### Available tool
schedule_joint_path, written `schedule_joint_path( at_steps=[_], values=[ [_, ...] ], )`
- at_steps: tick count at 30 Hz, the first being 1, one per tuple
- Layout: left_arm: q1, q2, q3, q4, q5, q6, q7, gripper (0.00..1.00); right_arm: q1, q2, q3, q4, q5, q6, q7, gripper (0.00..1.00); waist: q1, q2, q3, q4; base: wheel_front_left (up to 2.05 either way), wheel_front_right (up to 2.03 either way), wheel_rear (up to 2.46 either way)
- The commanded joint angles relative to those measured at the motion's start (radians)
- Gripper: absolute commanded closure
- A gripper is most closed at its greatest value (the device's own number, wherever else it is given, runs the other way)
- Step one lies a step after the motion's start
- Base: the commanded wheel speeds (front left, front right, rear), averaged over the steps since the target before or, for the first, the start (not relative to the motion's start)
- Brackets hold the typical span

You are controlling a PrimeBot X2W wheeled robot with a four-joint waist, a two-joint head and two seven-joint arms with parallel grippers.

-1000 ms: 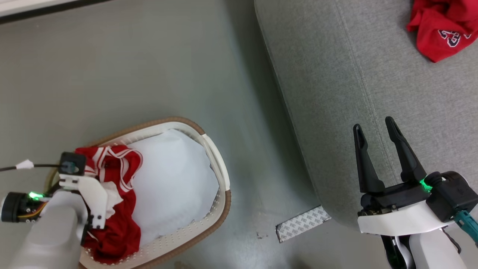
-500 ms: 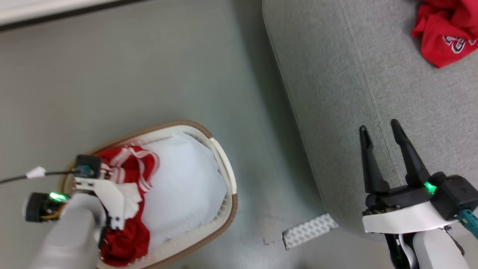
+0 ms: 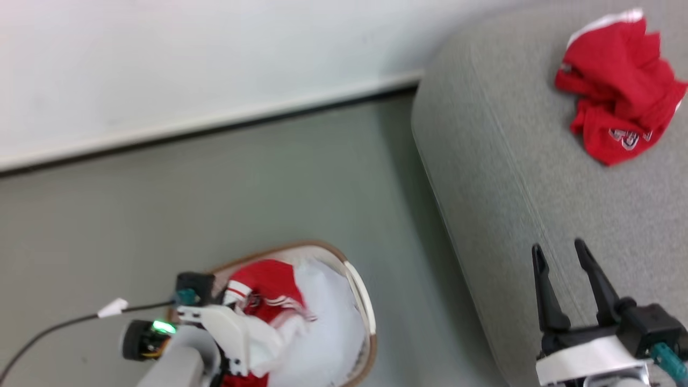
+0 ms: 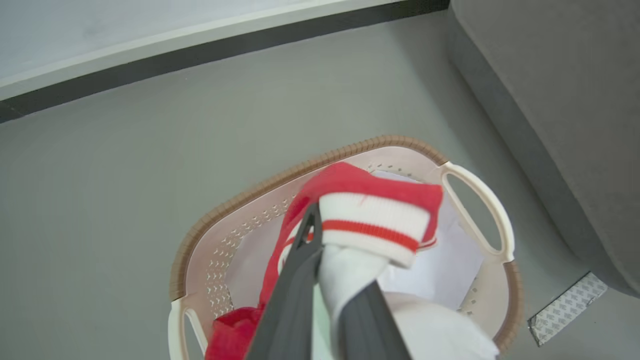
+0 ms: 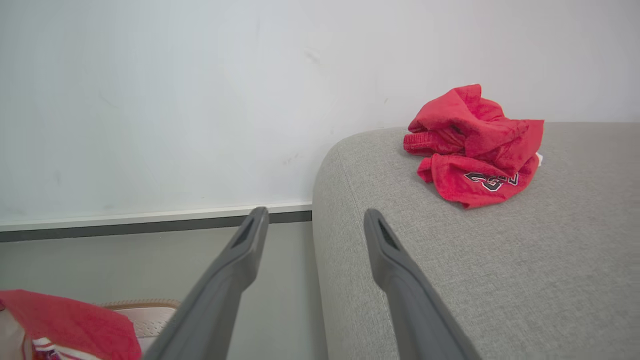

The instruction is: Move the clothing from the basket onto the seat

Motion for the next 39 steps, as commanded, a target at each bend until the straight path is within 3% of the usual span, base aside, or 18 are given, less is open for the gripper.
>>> schedule_joint_path(
  at_steps=[1, 11, 23, 32, 39],
  values=[
    [0.03, -0.01, 0.001, -0.018, -0.014, -0.004, -0.007, 1.0, 0.027, -0.003, -0.008, 0.013, -0.017, -0.003, -0.002, 0.0, 0.0002, 0.0, -0.118, 0.064, 0.0, 0.0, 0.0],
    [0.167, -0.042, -0.004, -0.266, -0.017, 0.006, -0.008, 1.0, 0.13, -0.003, -0.033, 0.054, -0.067, -0.003, -0.003, 0.0, 0.0002, 0.0, -0.333, 0.136, 0.0, 0.0, 0.0],
    [0.239, 0.024, -0.004, -0.764, -0.001, 0.079, 0.089, 1.0, 0.085, -0.015, 0.014, 0.02, -0.114, -0.003, -0.002, 0.0, 0.0002, 0.0, -0.414, 0.169, 0.0, 0.0, 0.0],
    [0.26, 0.076, -0.019, -1.067, 0.0, 0.091, 0.203, 1.0, -0.051, -0.094, 0.213, 0.016, -0.042, -0.003, -0.002, 0.0, 0.0002, 0.0, -0.421, 0.165, 0.0, 0.0, 0.0],
    [0.265, 0.079, -0.049, -1.161, -0.017, 0.056, 0.211, 1.0, -0.218, -0.249, 0.526, 0.04, 0.112, -0.003, 0.042, 0.0, 0.0002, 0.0, -0.419, 0.159, 0.0, 0.0, 0.0]
  ],
)
